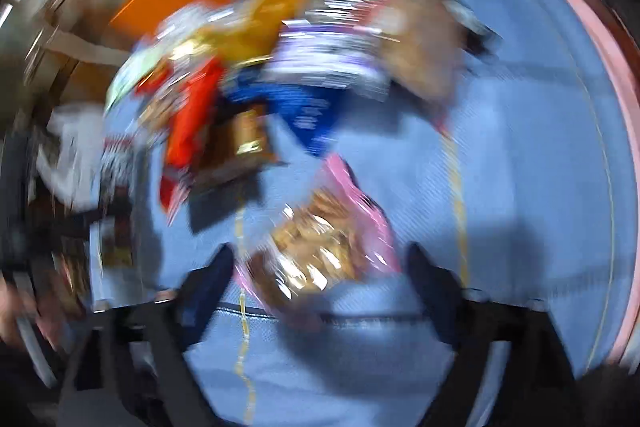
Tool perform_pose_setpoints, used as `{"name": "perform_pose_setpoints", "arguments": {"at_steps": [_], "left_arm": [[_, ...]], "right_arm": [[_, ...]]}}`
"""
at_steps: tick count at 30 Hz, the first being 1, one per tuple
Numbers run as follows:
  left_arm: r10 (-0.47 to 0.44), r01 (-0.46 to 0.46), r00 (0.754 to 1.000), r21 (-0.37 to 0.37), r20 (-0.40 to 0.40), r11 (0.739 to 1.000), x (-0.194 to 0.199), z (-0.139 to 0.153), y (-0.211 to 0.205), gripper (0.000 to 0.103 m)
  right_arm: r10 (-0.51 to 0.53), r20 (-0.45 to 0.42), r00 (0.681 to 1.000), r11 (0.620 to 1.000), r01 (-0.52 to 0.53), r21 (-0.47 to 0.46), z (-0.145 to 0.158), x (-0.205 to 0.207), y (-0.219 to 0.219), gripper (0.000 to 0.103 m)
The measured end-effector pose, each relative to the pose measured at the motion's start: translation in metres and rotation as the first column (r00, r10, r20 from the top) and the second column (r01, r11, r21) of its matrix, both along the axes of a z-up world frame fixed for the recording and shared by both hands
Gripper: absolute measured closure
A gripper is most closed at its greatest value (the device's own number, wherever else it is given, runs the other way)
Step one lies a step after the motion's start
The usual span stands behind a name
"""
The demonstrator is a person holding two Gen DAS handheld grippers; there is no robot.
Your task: Organize snacks
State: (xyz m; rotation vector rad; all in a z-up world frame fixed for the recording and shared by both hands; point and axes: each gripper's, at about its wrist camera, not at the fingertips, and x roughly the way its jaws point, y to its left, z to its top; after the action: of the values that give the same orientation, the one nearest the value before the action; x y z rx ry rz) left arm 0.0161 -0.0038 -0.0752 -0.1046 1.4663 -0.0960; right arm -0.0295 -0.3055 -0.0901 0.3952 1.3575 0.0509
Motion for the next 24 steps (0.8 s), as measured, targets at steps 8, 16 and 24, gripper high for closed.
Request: {"name": "perform_pose_setpoints", "arguments": {"at_steps": [8, 16, 24], "left_arm": [[-0.035, 0.035, 0.999, 0.005, -0.014, 0.999, 0.006, -0.018, -0.012, 0.074], [-0.064, 0.064, 0.998, -0.009, -0.018, 0.998, 0.002, -0.022, -0.018, 0.074], [-0.058, 0.058, 0.998, -0.024, -0.006, 0.998, 0.005, -0.023, -0.002, 0.074]], "right_arm": [[-0.144, -0.059, 0.988, 0.99, 0.143, -0.014, -0.008, 0.016, 0.022, 0.01], [0.119, -0.081, 0.99, 0.938, -0.139, -0.317, -0.029, 0.029, 0.093, 0.014], [0.26, 0.081, 0.962, 0.946, -0.236, -0.224, 0.024, 0.013, 0.092, 0.052]]}}
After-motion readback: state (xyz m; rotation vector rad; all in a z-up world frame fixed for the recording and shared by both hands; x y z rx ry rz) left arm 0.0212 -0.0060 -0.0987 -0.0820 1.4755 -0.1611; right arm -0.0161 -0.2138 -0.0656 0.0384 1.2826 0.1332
